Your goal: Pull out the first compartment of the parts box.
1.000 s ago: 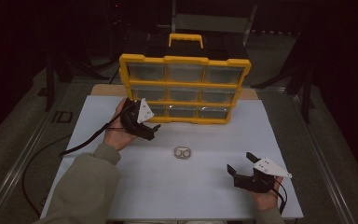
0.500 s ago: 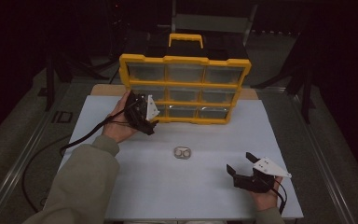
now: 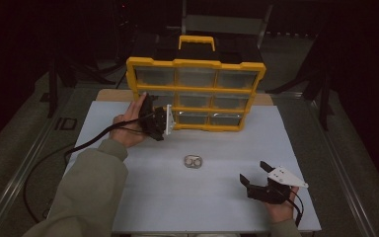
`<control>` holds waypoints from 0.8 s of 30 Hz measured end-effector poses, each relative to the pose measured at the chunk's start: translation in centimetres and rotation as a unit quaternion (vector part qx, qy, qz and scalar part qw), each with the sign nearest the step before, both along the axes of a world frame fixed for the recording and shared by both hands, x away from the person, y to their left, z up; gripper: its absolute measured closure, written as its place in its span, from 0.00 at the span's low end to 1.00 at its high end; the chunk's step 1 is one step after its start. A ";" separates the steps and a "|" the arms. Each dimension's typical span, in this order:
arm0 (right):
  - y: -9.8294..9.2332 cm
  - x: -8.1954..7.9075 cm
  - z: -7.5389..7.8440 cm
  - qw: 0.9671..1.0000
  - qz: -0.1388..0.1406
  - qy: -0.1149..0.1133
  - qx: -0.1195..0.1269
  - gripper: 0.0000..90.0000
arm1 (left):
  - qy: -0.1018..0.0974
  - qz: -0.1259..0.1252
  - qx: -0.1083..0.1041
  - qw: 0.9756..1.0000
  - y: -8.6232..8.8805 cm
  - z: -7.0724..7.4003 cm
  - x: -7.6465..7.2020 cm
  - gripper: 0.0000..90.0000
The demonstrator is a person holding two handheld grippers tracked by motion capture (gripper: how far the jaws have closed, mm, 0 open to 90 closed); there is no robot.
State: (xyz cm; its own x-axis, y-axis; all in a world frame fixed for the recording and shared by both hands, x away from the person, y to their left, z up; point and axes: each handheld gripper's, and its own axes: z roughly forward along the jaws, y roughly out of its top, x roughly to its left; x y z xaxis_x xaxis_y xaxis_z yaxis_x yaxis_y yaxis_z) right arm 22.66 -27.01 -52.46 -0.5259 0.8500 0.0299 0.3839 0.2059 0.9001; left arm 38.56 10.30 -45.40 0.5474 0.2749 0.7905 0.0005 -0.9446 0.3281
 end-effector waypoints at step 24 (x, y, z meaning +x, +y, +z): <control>0.0 0.0 0.0 1.000 -0.001 -0.001 0.001 0.12 | -0.125 0.016 0.071 0.989 1.0 3.2 0.3 0.00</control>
State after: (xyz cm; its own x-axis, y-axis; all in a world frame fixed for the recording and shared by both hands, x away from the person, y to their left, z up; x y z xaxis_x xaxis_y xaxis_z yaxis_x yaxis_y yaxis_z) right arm 22.63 -27.03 -52.45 -0.5248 0.8507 0.0295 0.3818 0.2043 0.9014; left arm 38.87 11.34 -42.15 0.3216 0.1648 0.9324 -0.0327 -0.9822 0.1849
